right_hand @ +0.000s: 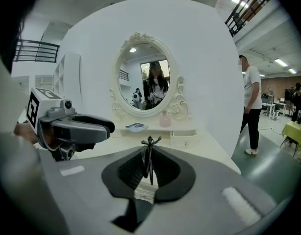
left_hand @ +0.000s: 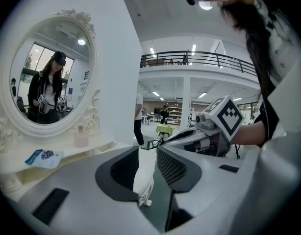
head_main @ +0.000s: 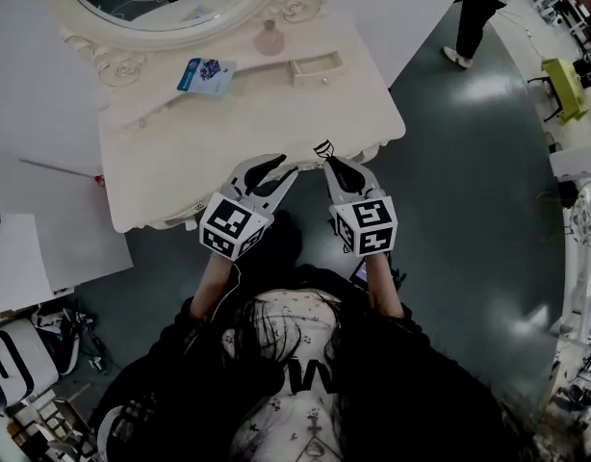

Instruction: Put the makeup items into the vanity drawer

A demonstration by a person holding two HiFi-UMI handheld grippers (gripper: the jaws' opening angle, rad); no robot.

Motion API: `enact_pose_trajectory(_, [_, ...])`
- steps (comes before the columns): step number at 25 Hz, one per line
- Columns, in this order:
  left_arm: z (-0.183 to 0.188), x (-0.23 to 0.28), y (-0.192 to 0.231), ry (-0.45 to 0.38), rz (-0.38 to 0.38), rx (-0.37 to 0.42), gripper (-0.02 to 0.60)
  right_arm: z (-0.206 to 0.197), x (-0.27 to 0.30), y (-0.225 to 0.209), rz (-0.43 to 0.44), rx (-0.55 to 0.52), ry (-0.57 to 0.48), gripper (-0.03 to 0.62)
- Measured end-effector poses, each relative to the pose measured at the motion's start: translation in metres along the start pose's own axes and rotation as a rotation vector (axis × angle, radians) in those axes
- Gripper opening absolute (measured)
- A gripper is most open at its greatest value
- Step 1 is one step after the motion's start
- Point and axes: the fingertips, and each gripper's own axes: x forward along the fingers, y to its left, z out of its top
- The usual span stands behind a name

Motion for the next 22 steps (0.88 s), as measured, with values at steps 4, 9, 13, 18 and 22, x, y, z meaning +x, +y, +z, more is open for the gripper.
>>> enact_pose_trajectory(4, [0.005, 0.012, 0.030, 0.016, -0.006, 0.049, 0.115, 0.011, 0.031, -0.002, -0.001, -0.009, 0.013, 0.029])
enact_pose_trajectory(9, [0.008, 0.021, 0.064, 0.010, -0.018, 0.029, 0.115, 0.021, 0.061, -0.006, -0.018, -0.009, 0.027, 0.029])
enact_pose_trajectory(13, [0.007, 0.027, 0.084, 0.009, -0.020, 0.023, 0.115, 0.024, 0.075, -0.010, -0.034, -0.012, 0.036, 0.029])
enact_pose_trajectory(18, [0.007, 0.035, 0.093, 0.012, -0.026, 0.013, 0.115, 0.023, 0.082, -0.012, -0.038, -0.018, 0.046, 0.029])
enact_pose_trajectory(22, [0.012, 0.040, 0.090, 0.005, -0.023, 0.011, 0.115, 0.028, 0.085, -0.021, -0.032, -0.028, 0.049, 0.029])
